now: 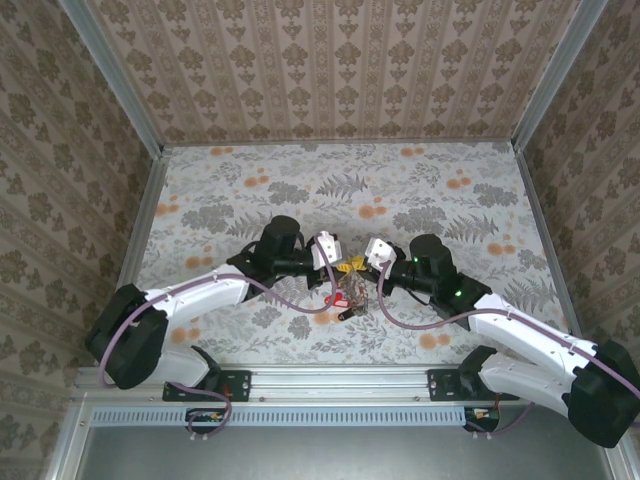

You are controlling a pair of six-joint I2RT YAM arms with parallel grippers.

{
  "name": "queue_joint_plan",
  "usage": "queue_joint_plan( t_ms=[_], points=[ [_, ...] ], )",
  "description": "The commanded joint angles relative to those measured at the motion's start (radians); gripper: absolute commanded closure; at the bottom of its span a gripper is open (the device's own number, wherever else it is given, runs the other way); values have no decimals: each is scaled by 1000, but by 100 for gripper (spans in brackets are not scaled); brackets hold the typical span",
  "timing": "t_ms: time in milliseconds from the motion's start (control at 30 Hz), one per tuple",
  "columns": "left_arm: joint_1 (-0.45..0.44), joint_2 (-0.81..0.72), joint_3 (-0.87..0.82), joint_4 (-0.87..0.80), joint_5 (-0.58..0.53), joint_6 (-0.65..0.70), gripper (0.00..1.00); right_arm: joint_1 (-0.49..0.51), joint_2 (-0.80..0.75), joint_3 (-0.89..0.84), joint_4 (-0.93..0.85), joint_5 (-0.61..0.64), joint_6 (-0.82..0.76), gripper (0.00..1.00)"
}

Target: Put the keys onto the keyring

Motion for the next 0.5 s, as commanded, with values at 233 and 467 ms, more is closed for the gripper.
queue_joint_plan(
  t_ms=[233,467],
  points=[
    [-13,15,44,27,10,2,83,5,-12,33,25,-36,1,100],
    [-14,14,45,30,4,5,95,6,-13,33,14,-32,-1,100]
  ],
)
